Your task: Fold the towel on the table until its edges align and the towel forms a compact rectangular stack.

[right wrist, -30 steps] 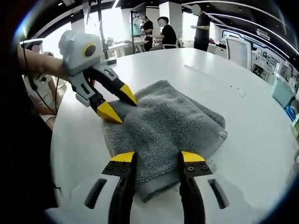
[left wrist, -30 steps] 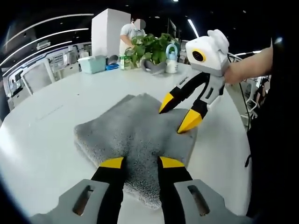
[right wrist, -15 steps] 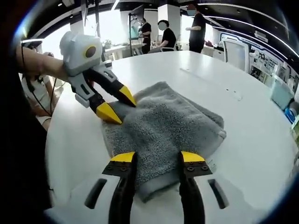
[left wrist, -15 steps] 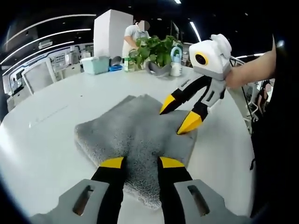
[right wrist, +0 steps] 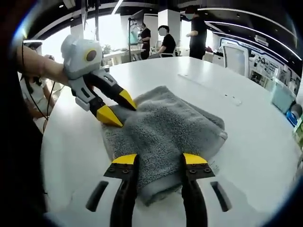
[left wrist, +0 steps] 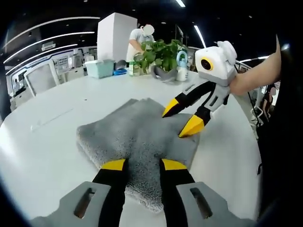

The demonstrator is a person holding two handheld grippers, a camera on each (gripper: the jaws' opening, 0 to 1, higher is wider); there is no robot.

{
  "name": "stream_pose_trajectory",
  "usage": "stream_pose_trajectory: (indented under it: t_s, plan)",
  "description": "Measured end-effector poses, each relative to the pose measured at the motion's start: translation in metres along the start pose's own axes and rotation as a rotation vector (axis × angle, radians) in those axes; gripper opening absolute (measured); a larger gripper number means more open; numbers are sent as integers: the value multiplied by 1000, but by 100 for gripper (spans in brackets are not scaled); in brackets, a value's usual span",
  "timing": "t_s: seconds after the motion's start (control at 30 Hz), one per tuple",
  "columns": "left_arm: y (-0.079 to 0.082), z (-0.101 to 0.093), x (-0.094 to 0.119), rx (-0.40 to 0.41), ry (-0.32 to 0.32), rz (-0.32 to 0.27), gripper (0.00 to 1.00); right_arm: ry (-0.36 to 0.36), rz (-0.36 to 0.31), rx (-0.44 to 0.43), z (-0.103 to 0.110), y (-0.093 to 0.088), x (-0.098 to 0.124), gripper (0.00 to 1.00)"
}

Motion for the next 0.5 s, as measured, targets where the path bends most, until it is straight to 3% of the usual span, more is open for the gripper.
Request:
stream_pose_trajectory:
  t_s: [0.33, 0.43, 0.5]
  plan:
    - [2, 5, 0, -2, -9, -23, 29, -23, -49, -17, -3, -1, -1, 35]
    - [5, 4, 4, 78, -21, -93, 31, -22, -55, -23, -3, 2, 4, 36]
    - [7, -1, 9, 140, -53, -132, 41, -24, -61, -48, -2, 3, 9, 39]
Point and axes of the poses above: the point that each gripper's makers call its tool centre point, and the gripper's own axes: x roughly backward along the fingers, z roughly to its left, y roughly out of its top, the point moved 8 cm from there along x, roughly backward along the fingers, and after that the axes turned 5 degrees about -y, right-handed, at the moved point
